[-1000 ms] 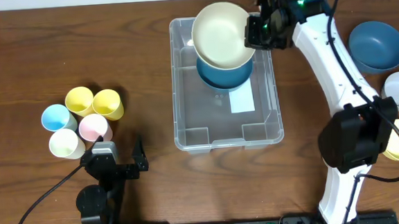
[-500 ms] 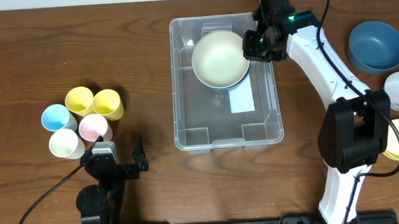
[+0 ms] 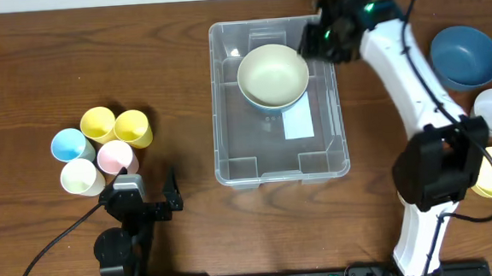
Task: Pack container
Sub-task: 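Carry the cream bowl into the bin, stacking it on the teal bowl, then move the right gripper to the second teal bowl and grasp its rim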
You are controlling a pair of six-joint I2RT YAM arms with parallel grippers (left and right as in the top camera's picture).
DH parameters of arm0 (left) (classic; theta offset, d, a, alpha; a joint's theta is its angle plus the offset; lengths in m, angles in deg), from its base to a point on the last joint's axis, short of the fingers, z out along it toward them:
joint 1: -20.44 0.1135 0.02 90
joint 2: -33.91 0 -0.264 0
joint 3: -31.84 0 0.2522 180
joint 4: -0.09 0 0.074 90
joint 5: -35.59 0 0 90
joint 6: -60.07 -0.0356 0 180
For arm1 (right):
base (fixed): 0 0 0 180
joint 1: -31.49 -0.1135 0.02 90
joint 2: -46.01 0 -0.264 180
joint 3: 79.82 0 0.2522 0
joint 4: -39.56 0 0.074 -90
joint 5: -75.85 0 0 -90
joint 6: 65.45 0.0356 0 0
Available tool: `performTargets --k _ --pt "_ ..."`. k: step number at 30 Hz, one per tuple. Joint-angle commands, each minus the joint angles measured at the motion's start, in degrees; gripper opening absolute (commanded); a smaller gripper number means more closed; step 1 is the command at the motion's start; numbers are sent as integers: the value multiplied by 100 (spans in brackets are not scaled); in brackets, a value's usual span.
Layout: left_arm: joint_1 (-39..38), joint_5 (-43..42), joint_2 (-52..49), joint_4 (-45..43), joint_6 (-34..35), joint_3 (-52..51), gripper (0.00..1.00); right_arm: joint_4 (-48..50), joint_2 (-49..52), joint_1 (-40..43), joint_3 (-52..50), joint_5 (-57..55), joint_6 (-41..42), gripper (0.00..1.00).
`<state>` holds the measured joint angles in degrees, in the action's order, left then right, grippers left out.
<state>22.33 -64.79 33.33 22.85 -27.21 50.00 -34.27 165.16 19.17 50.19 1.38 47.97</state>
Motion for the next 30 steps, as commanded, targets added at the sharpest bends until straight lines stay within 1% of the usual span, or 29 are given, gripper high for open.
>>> performTargets --k 1,2,3,4,6,8,12,17,22,26,28,30 --pt "39 -55 35 68 -79 -140 98 -505 -55 369 1209 -149 -15 56" --pt "39 -55 35 68 -79 -142 98 -741 -55 479 1521 -343 44 63" --pt "39 -55 35 68 -79 -142 98 -1054 -55 647 1891 -684 166 76" --pt "39 -55 35 68 -79 -142 98 -1237 -55 763 2081 -927 262 81" --pt "39 -55 35 68 -79 -142 98 -1690 -55 1137 2450 -1502 487 87" --pt "39 -55 35 68 -79 -142 98 -1974 -55 1545 2518 -1799 616 92" --pt "39 -55 35 68 -79 -140 98 -2299 -11 2367 2201 -1829 697 93" --pt "39 -55 35 68 -79 -142 98 -2114 2 3130 1252 -1759 699 91" --pt "39 -55 35 68 -79 -142 98 -1606 2 3440 356 -1414 695 90" --pt "42 -55 35 68 -79 -142 98 -1025 2 3473 -236 -1421 634 89" --pt "39 -55 35 68 -79 -142 98 -710 2 3475 -450 -1419 385 90" --pt "39 -55 35 68 -79 -140 98 -354 2 3475 -623 -1362 -127 92"
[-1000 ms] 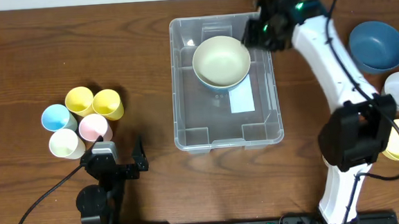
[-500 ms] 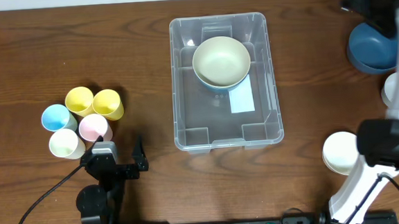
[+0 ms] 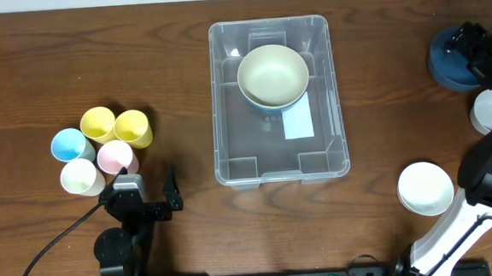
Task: Pack container
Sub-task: 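Move the right gripper to the second teal bowl and grasp its rim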
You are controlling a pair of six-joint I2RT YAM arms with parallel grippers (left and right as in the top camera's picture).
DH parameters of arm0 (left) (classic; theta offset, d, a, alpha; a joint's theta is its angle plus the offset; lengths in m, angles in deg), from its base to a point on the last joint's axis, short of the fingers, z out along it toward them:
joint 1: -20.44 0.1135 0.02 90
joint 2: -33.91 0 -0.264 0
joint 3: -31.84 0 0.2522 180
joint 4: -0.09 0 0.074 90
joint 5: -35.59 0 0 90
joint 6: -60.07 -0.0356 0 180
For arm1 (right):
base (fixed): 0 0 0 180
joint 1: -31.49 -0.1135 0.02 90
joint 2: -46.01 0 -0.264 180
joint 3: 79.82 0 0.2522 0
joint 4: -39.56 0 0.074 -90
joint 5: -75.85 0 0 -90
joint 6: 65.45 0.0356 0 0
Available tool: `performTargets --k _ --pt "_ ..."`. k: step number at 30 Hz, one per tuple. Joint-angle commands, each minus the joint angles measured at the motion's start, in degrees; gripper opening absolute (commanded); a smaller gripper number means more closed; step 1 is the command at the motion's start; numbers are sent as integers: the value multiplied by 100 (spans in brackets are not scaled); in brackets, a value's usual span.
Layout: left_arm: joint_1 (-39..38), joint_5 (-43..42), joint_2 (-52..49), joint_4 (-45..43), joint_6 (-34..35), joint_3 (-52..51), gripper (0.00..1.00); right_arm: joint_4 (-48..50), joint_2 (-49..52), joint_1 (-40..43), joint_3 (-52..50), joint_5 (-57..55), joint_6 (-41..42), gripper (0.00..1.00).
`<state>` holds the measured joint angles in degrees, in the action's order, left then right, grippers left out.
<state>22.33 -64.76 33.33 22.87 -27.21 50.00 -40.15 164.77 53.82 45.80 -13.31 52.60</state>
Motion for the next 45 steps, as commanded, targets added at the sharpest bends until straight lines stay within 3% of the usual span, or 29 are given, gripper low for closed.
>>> performTargets --k 1,3,9,20,30,35,45 --pt "39 -57 35 66 -79 -140 98 420 42 7 -251 114 -1003 94" --pt "39 -57 35 66 -79 -142 98 688 42 -20 -363 114 -1751 99" --pt "39 -57 35 66 -79 -140 98 1141 42 -125 -603 111 -3425 99" --pt "39 -57 35 66 -79 -140 98 1954 44 -238 -1300 247 -4485 99" --pt "39 -57 35 66 -79 -142 98 2627 44 -251 -1871 240 -4572 99" --pt "39 -57 35 66 -79 -142 98 2774 90 -251 -1897 245 -4594 92" --pt "39 -57 35 66 -79 -142 98 2830 573 -247 -1897 243 -4839 95"
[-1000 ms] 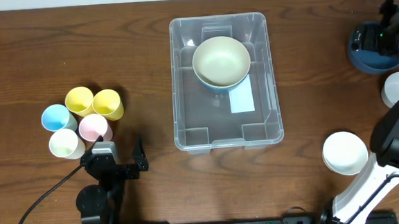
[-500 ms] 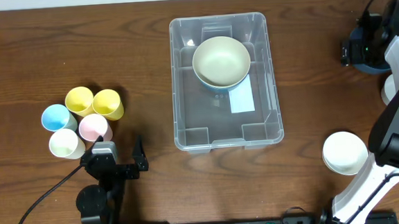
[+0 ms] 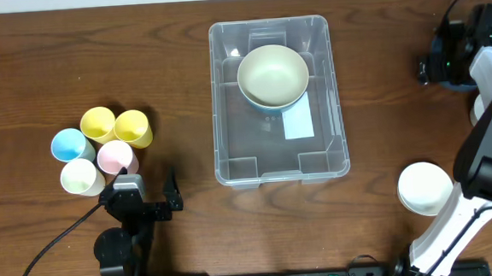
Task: Pack container
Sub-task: 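Move the right gripper to the second teal bowl and grasp its rim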
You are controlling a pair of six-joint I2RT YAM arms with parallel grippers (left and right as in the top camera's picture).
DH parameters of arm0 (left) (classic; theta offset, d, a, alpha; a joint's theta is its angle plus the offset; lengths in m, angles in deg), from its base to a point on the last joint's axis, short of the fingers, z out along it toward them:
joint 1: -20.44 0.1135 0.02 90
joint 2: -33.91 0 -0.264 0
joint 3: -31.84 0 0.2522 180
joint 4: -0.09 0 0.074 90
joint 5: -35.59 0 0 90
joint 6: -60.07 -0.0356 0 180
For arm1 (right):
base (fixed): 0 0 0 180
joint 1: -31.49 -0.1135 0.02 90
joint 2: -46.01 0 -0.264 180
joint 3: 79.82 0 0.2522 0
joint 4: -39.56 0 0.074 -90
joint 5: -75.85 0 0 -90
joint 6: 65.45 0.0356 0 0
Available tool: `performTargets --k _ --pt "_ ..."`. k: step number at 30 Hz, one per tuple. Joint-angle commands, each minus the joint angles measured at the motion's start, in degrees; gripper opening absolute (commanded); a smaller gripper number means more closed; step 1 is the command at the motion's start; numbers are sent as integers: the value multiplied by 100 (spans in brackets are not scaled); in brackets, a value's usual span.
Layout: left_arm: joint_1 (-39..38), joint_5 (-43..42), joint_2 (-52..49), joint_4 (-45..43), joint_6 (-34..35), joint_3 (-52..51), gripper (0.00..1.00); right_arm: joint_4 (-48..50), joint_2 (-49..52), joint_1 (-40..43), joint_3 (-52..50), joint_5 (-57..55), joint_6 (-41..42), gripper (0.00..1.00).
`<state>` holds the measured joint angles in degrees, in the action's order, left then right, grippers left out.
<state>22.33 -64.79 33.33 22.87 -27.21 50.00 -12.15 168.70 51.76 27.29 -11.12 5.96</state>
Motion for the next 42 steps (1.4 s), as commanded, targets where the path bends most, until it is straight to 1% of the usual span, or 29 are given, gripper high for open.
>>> performTargets --k 1,6,8,9,10,11,12,13,16,18,21,23,25,27,30,33,37,40,42 --pt "39 -55 35 66 -79 -142 98 52 184 -39 -46 20 -184 95" --pt "39 -55 35 66 -79 -140 98 186 184 -39 -46 22 -184 94" --pt "39 -55 35 66 -79 -142 98 219 184 -39 -46 20 -184 89" --pt "39 -55 35 66 -79 -142 98 236 184 -39 -46 20 -184 86" --pt "39 -55 35 66 -79 -142 98 256 184 -39 -46 20 -184 79" --pt "39 -55 35 66 -79 -142 98 273 184 -39 -46 17 -181 68" --pt "39 -55 35 66 -79 -142 98 293 184 -39 -46 20 -179 61" --pt "39 -55 35 66 -79 -142 98 308 184 -39 -46 20 -173 58" --pt "39 -55 35 66 -79 -142 98 350 181 -39 -46 -11 -157 62" --pt "39 -55 35 66 -79 -142 98 374 181 -39 -46 -35 -155 61" --pt "39 -55 35 66 -79 -142 98 483 181 -42 -37 -284 107 51" --pt "39 -55 35 66 -79 -142 98 501 181 -42 -4 -302 144 49" --pt "39 -55 35 66 -79 -142 98 494 181 -42 33 -299 144 42" --pt "39 -55 35 66 -79 -140 98 496 179 -42 42 -299 144 31" --pt "39 -55 35 66 -79 -142 98 494 179 -42 42 -299 144 20" --pt "39 -55 35 66 -79 -142 98 498 179 -42 42 -299 144 15" --pt "39 -55 35 66 -79 -142 98 522 175 -42 55 -299 190 13" --pt "39 -55 35 66 -79 -142 98 496 168 -46 201 -278 317 6" --pt "39 -55 35 66 -79 -140 98 393 168 -48 422 -251 382 3"
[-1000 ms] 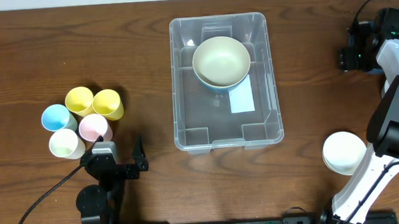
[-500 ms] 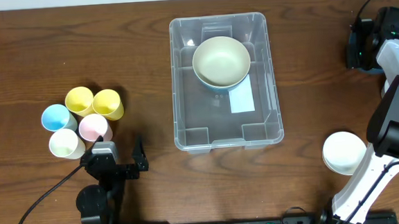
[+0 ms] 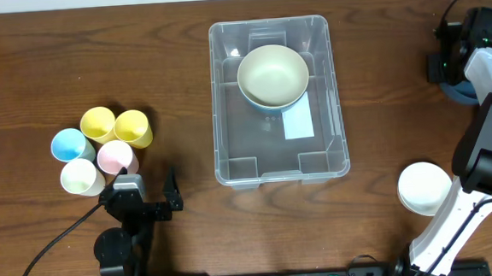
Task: Pack container
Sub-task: 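Move the right gripper to the second teal bowl and grasp its rim, then carry the second teal bowl into the bin onto the stack and release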
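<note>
A clear plastic container stands at the table's middle in the overhead view. In its far half a cream bowl sits nested in a light blue one. At the far right my right gripper hovers at a dark blue bowl, most of which is hidden under the arm; its jaws are too small and dark to read. A white bowl lies near the right arm's base. My left gripper rests open at the front left, holding nothing.
Several cups stand bunched at the left: two yellow, a blue, a pink and a cream one. The right arm's white links run along the right edge.
My right gripper has shifted slightly right and toward the far edge at the dark blue bowl. A sliver of that bowl now shows below the gripper. The left arm has not moved.
My right gripper was at the container's far right corner beside the cream bowl. Then it was out at the right edge by the dark blue bowl, then over that bowl, and it remains there now. The cups and the left arm stayed put.
</note>
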You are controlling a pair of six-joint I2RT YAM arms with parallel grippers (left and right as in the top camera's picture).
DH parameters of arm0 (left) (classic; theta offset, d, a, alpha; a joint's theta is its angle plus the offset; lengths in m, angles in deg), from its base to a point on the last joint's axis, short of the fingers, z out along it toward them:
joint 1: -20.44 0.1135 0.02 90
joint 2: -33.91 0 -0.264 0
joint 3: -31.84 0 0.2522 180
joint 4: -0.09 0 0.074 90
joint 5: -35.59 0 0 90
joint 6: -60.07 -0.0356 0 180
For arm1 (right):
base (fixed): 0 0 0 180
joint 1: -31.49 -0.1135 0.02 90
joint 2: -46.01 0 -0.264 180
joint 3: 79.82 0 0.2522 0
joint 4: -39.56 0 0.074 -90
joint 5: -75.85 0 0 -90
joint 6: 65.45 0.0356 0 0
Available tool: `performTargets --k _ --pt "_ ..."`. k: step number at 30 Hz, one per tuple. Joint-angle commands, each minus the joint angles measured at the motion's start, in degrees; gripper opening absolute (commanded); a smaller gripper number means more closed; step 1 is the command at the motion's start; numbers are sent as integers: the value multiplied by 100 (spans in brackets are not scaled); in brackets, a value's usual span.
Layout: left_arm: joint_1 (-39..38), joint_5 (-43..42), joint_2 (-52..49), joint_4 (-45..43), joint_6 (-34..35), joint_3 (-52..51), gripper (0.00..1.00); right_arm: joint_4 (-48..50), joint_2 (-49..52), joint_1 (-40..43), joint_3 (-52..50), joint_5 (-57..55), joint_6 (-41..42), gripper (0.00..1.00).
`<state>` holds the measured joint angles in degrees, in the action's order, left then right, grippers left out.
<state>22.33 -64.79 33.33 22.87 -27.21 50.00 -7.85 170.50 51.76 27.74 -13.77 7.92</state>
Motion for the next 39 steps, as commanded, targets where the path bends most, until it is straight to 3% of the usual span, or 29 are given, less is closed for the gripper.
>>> performTargets --k 1,9,12,16,20,31,39 --pt "39 -55 35 66 -79 -142 98 -122 -11 -48 518 55 186 3" --pt "39 -55 35 66 -79 -142 98 -1471 -13 -293 2542 240 181 1" --pt "39 -55 35 66 -79 -142 98 -2072 -48 -540 3423 896 264 1" --pt "39 -55 35 66 -79 -142 98 -2664 -127 -1113 4380 2201 710 1" --pt "39 -55 35 66 -79 -142 98 -3329 -168 -2065 5012 1987 737 1" --pt "39 -55 35 66 -79 -142 98 -4151 -160 -4747 5077 -146 1056 1" --pt "39 -55 35 66 -79 -142 98 -3989 -155 -5429 4570 -651 1517 1"
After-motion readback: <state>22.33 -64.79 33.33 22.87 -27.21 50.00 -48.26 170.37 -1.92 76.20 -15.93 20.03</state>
